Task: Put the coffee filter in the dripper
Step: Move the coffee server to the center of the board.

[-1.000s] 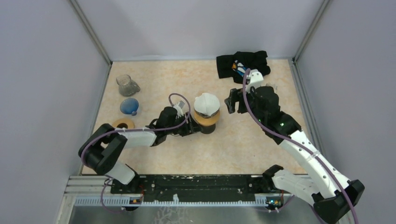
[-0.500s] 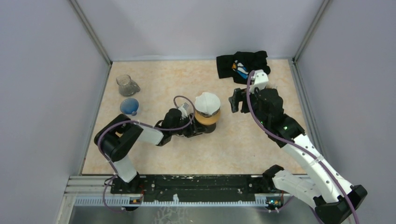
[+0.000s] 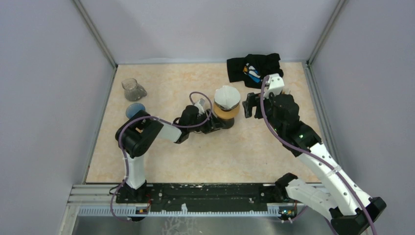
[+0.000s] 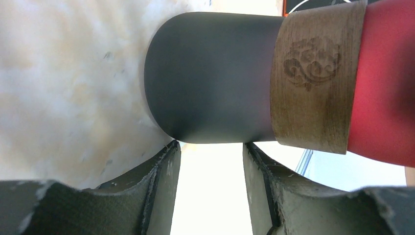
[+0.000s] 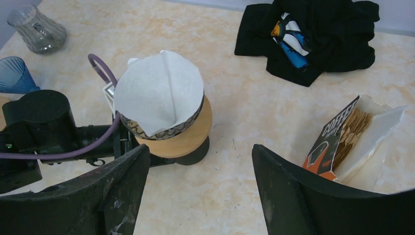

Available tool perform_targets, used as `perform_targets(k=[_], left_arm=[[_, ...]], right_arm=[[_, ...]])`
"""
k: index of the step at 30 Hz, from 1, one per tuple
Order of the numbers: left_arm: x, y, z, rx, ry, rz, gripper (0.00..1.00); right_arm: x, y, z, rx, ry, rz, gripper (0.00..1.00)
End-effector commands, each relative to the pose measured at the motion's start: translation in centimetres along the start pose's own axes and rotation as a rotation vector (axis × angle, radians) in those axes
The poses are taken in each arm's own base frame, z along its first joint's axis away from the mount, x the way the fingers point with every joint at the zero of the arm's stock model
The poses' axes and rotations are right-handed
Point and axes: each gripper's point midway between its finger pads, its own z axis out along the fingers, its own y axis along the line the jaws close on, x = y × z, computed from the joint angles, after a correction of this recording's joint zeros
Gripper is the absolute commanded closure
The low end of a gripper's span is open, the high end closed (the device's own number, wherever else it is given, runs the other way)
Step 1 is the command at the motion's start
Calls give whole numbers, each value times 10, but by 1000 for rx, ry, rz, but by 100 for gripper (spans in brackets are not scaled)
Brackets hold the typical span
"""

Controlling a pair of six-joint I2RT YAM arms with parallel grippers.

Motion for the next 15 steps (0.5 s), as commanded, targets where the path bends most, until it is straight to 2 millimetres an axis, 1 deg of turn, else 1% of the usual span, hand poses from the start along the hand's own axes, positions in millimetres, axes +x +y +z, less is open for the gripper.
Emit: perform_targets(k=[1,3,8,11,15], left_arm=[[-26,-10,19,32,-62,31,44],[-35,-10,26,24,-76,49,44],[-53,0,40,-12,-94,68,43],[-59,7,47,-31,-96,84,42],[-62,11,47,-50,-105,113,42]], right_arm=[[-19,-7,-6,29,-80,-3,23],[-19,-9,-7,34,-82,-6,23],[-19,-10,-9,41,-85,-8,22],[-19,-11,-9,45,-83,-9,22],[-19,-12,-10,47,-83,-12,22]])
